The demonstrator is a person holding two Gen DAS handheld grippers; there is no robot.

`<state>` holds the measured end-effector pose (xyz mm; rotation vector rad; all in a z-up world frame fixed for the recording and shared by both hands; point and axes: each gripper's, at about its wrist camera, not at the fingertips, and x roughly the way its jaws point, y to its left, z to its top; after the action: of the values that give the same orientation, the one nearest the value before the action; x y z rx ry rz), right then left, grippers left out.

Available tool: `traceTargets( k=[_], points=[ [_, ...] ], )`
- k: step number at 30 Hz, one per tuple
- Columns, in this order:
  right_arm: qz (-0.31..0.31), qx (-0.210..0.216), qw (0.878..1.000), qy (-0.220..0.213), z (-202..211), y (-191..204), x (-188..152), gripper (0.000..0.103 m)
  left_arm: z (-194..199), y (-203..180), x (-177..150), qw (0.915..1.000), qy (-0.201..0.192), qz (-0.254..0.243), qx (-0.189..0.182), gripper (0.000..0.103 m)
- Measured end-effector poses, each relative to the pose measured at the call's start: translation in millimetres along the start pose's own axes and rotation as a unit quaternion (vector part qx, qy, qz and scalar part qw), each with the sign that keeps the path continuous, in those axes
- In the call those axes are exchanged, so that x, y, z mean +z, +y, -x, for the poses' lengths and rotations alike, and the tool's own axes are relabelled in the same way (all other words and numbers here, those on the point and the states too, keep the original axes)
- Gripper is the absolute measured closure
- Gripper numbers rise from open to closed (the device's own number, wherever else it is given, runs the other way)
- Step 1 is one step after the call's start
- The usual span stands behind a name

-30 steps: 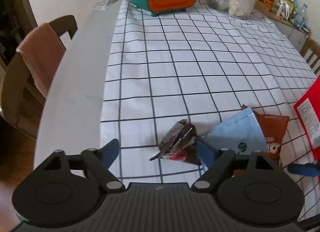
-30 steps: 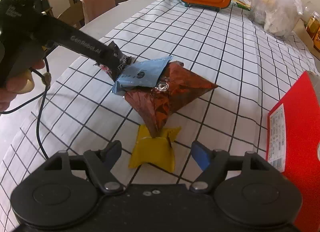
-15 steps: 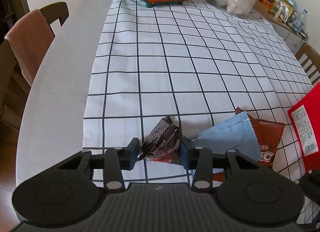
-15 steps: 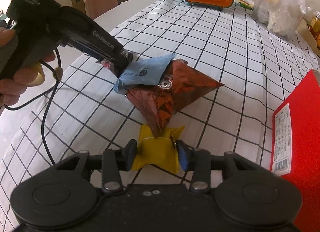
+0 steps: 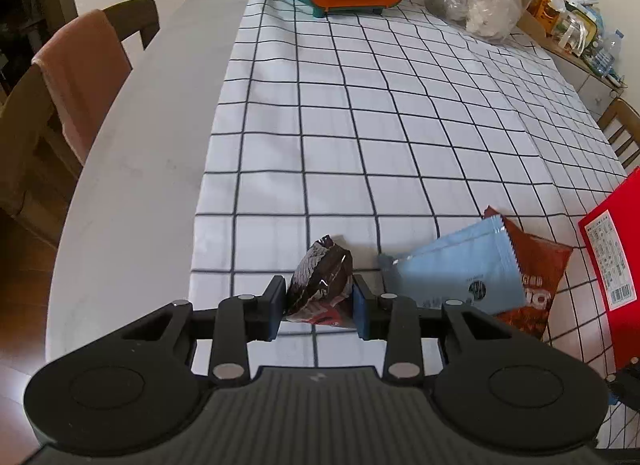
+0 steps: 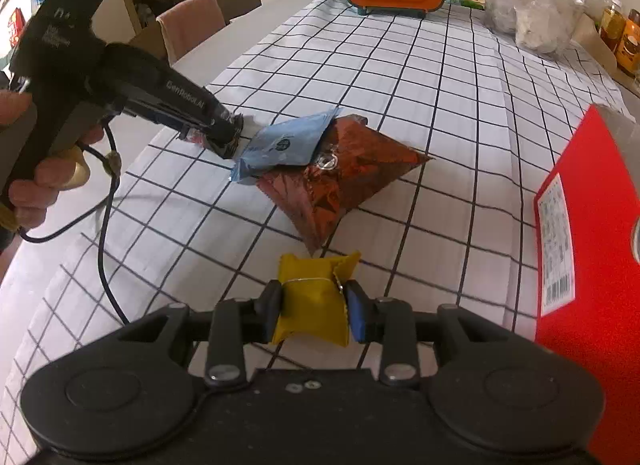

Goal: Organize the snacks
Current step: 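Grasp the dark chocolate with the left gripper while the right gripper grasps the yellow item, then carry both items into the red box and open both grippers to release them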

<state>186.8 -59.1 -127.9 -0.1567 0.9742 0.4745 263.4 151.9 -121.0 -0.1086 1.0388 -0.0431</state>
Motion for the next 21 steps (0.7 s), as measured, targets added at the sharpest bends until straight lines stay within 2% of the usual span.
traceTargets(
  k=[12, 21],
  points=[
    [-0.025, 0.015, 0.999, -0.033, 46.4, 1.8, -6.3, 0.071, 43.4, -7.5, -24.3, 0.9998, -0.013, -0.014, -0.005, 0.07],
    [-0.027, 0.028, 0.997, -0.061, 95.5, -12.0, -11.5, 0.071, 95.2, -43.4, -40.9, 0.9985, -0.036, -0.038, -0.013, 0.07]
  ],
)
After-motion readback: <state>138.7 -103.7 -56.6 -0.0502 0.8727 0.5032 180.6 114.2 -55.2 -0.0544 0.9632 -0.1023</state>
